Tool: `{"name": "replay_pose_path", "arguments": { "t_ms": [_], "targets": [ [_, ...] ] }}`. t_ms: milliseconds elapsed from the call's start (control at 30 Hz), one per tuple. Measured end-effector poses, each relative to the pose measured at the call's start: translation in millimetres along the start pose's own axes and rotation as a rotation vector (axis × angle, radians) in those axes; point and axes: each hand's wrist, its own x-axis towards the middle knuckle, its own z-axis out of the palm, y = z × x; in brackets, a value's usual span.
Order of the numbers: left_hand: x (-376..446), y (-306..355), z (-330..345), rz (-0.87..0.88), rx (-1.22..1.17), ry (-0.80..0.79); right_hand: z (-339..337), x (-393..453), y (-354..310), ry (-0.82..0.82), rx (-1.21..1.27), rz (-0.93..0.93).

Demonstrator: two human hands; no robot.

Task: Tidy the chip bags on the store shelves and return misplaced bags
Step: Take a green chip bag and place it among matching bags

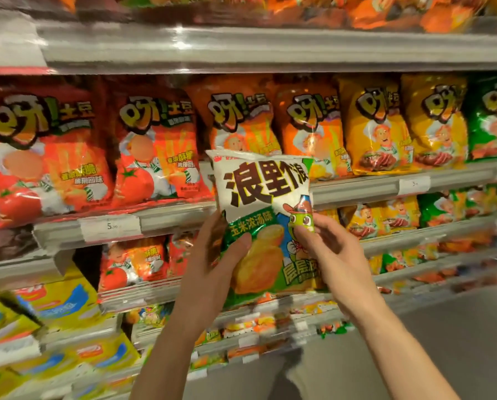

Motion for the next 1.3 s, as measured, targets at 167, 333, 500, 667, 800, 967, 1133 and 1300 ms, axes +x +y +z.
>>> {"name": "replay_pose_path", "arguments": {
  "t_ms": [167, 333, 500, 667, 800, 967, 1133, 1300],
  "targets": [
    [-5, -9, 47, -0.012, -0.005, -0.078, -49, -17, 6, 0.122, 0.0, 0.054],
    [-10, -5, 128, 0.004, -0.047, -0.134, -124, -22, 7, 0.227, 0.077, 0.045],
    [-17, -3, 237, 0.057, -0.055, -0.225, -233, -21, 12, 0.257, 0.115, -0.003],
    [-21, 1, 361, 0.093, -0.027, -0.353, -352, -24, 13, 0.326, 0.126, -0.019],
    [-23, 2, 445, 0.071, -0.037, -0.462, -430, -26, 17, 0.44, 0.136, 0.023],
    [-9, -8, 528, 0.018, -0.009, -0.511, -503, -20, 26, 0.541, 0.152, 0.052],
    [18, -20, 610, 0.014, 0.062, -0.583, -572, 0, 35, 0.636, 0.145, 0.062],
    [54, -28, 703, -0.036, 0.017, -0.656, -653, 43, 43, 0.732, 0.078, 0.065]
  ]
}}
